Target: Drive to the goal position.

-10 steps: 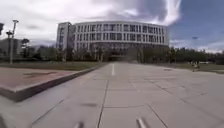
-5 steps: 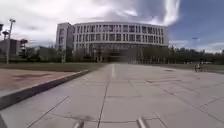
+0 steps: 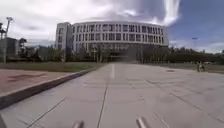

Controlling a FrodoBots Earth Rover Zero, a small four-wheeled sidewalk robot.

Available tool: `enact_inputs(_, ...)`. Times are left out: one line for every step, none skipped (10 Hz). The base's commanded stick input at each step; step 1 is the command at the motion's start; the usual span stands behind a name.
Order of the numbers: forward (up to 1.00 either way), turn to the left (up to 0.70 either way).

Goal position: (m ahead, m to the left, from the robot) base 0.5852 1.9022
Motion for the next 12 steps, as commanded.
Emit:
enact_inputs(0.7, 0.0)
enact_inputs(0.7, 0.0)
enact_inputs(0.7, 0.0)
enact_inputs(0.7, 0.0)
enact_inputs(0.7, 0.0)
enact_inputs(0.7, 0.0)
enact_inputs(0.7, 0.0)
enact_inputs(0.7, 0.0)
enact_inputs(0.7, 0.0)
enact_inputs(0.7, 0.0)
enact_inputs(0.7, 0.0)
enact_inputs(0.7, 0.0)
